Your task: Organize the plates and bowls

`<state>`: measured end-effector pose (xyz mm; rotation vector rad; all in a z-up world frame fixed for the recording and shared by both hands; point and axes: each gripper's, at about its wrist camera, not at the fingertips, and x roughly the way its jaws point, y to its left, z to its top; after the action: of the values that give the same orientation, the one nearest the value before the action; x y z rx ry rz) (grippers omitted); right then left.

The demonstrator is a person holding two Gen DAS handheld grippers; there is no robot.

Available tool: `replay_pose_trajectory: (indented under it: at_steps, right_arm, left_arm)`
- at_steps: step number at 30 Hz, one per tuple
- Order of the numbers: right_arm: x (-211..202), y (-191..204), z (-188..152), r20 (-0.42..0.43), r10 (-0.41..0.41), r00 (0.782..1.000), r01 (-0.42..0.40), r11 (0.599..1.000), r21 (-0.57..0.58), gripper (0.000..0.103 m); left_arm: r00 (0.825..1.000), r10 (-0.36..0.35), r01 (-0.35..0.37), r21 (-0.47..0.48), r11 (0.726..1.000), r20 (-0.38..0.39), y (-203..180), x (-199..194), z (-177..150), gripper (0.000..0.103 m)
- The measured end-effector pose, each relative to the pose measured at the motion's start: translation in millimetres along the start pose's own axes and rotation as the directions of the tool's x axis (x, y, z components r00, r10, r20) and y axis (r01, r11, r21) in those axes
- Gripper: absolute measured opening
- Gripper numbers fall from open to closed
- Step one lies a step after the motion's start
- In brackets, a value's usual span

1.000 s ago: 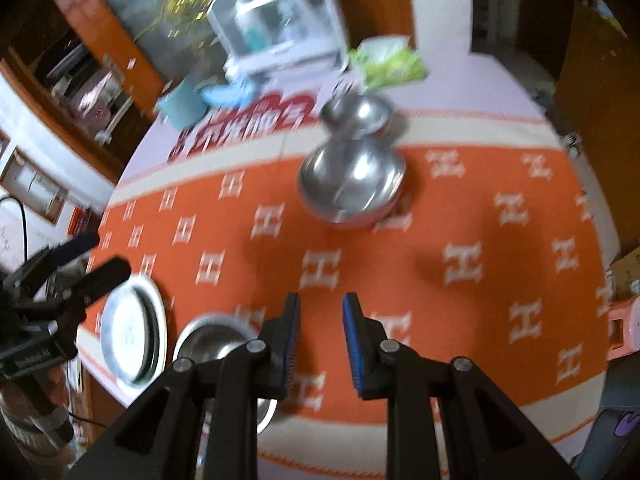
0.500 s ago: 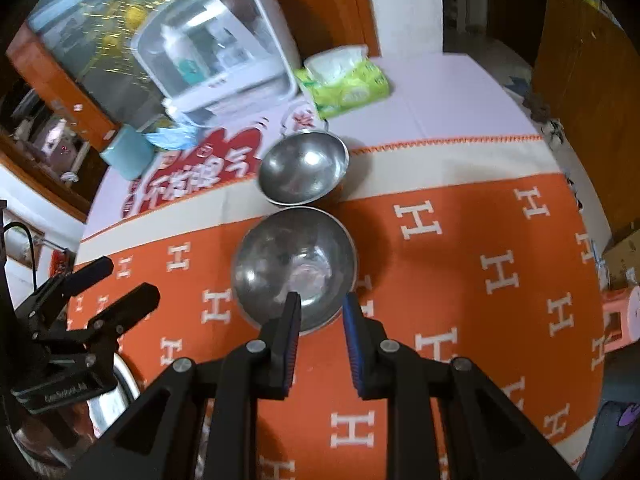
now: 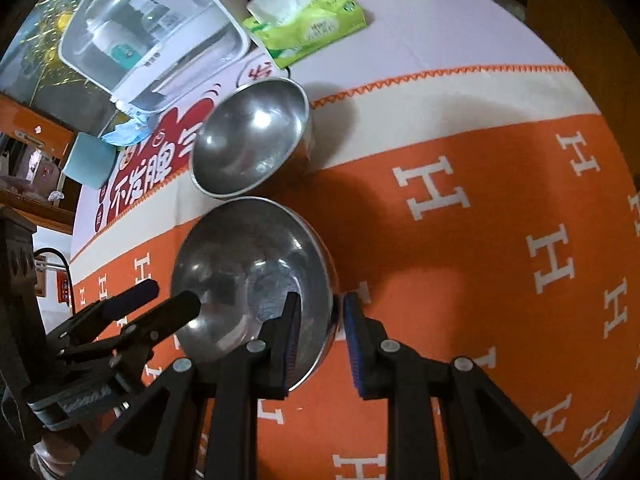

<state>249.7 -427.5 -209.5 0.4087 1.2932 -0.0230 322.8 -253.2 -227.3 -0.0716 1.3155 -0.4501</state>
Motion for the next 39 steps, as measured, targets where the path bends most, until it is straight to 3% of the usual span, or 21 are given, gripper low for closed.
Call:
replay_pose_trajectory:
  at_steps: [2, 4, 5, 9, 15, 23, 29, 39]
  right_arm:
    - [3.9, -1.4, 2.2, -0.002, -0.002, 1.0, 0.002, 1.0, 0.002, 0.02]
    - [7.0, -1.5, 3.6, -0.002, -0.006, 1.0, 0.006, 1.0, -0.002, 0.009]
    - [8.5, -1.2, 3.8, -0.006, -0.005, 1.0, 0.005, 1.0, -0.005, 0.009]
    - [6.2, 1.4, 2.7, 0.008, -0.01, 1.0, 0.01, 1.0, -0.027, 0.009]
    - [-0.8, 3.9, -1.6, 0.034, -0.022, 0.999, 0.023, 0.999, -0.043, 0.008]
    - [-34.9, 9.3, -18.9, 0.1, 0.028, 0.995, -0.022, 0.998, -0.06, 0.008]
    - [-65.9, 18.6, -42.5, 0.15, 0.061, 0.987, -0.048, 0.995, -0.09, 0.007]
    - [-99.8, 42.5, -93.4, 0.174, 0.11, 0.979, -0.082, 0.983, -0.163, 0.007]
  left_arm:
    - [0.999, -0.02, 0.02, -0.012, 1.0, -0.026, 2.4, 7.3, 1.9, 0.047]
    - [0.999, -0.027, 0.027, -0.005, 1.0, -0.047, 2.8, 14.3, 2.6, 0.032]
    - [0.998, -0.026, 0.026, -0.001, 1.0, -0.051, 3.5, 16.1, 3.6, 0.026]
    - [0.997, -0.058, 0.059, 0.012, 0.998, -0.053, 1.8, 21.5, 2.9, 0.01]
    - [1.0, -0.015, 0.016, 0.068, 0.998, -0.008, -13.8, 13.0, -2.6, 0.009]
    - [0.995, 0.027, -0.039, 0.137, 0.99, 0.092, -30.8, -40.6, -19.9, 0.009]
    - [0.983, 0.047, -0.078, 0.172, 0.982, 0.176, -40.4, -89.3, -49.2, 0.01]
    - [0.966, 0.074, -0.113, 0.147, 0.983, 0.249, -39.4, -146.3, -110.8, 0.011]
